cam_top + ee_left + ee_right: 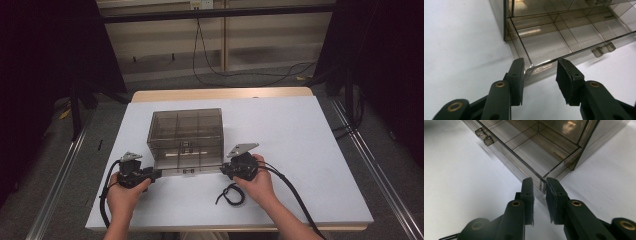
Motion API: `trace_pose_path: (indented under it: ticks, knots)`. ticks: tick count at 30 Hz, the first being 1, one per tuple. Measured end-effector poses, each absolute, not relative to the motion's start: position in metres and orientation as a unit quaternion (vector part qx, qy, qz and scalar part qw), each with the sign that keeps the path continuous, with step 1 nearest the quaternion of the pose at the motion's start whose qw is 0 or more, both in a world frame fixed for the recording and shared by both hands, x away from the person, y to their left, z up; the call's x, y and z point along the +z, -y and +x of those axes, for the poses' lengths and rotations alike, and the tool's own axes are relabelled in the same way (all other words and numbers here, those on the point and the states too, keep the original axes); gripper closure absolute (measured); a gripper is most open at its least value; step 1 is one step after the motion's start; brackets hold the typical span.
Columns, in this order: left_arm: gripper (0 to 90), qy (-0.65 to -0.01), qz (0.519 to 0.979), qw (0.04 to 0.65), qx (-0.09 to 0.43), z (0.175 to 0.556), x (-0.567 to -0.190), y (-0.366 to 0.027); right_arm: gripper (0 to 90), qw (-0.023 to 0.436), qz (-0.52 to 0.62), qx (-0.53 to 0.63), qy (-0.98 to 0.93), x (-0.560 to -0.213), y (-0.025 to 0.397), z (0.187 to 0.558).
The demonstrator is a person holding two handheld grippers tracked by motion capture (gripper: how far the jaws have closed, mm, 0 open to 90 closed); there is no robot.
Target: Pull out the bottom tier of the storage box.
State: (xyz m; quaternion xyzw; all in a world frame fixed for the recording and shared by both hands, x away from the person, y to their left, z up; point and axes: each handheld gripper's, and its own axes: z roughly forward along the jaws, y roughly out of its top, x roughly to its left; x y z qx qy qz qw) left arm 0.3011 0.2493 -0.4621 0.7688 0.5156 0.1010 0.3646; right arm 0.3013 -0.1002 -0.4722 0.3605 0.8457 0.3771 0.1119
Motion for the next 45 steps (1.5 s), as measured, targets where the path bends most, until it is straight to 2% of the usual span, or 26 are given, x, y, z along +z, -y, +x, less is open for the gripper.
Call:
trace_pose_path:
  ticks: [45]
  knots:
    - [61.6,-0.517,0.768,0.369,0.083,0.289,-0.459,-0.251,75.7,0.094,0.36,0.38,-0.847,-0.475,0.103,0.288]
